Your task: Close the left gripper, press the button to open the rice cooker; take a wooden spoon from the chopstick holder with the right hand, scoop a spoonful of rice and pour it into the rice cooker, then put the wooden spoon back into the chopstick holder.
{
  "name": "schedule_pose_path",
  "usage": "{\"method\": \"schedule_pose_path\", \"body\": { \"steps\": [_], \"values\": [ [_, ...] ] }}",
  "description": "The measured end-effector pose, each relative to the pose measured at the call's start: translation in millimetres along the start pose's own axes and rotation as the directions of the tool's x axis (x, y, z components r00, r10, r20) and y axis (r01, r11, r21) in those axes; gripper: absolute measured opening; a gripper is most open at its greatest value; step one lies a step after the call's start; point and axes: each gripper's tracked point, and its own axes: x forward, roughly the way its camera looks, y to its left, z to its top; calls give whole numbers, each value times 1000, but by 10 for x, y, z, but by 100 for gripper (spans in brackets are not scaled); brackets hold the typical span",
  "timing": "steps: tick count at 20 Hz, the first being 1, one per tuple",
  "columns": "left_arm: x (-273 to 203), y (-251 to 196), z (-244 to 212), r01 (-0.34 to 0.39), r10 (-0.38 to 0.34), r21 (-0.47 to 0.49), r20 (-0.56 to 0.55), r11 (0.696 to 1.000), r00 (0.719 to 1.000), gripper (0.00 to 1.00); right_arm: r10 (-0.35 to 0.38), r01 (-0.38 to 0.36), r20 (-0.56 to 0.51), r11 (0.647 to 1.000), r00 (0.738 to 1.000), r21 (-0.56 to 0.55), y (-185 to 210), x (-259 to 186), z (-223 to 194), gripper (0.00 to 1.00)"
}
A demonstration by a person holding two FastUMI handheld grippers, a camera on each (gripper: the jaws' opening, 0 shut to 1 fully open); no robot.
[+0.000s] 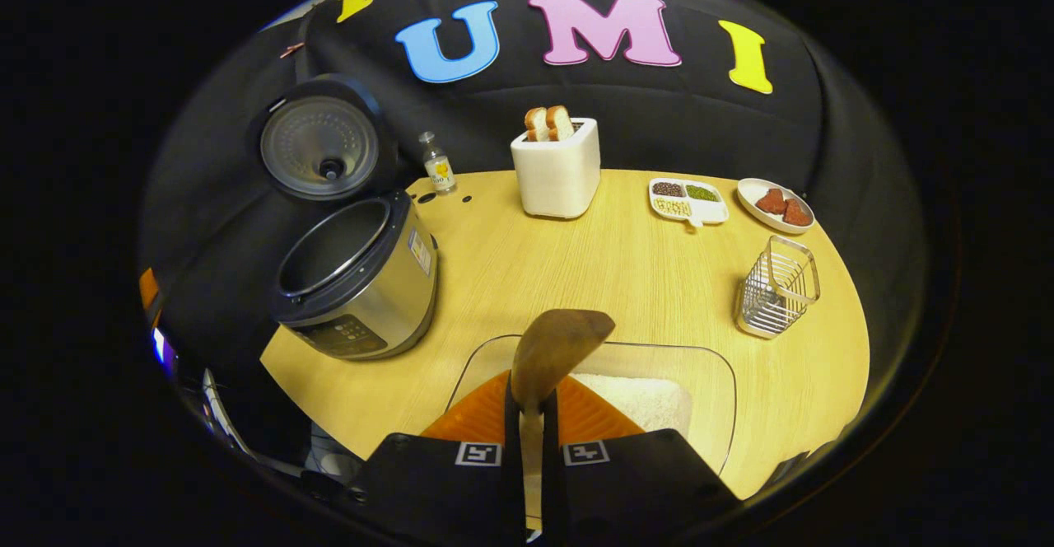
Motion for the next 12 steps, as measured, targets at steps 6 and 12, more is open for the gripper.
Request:
{"method": "schedule_pose_path", "body": {
  "steps": [6,12],
  "values": [
    [-39,5,-21,-1,1,-5,-2,1000,1000,49,22,-29,55,991,998,132,-186,-238,172,12],
    [-72,-111,145,55,-56,26,43,998,997,49,48,-88,109,912,993,401,-404,-376,217,12]
  ]
}}
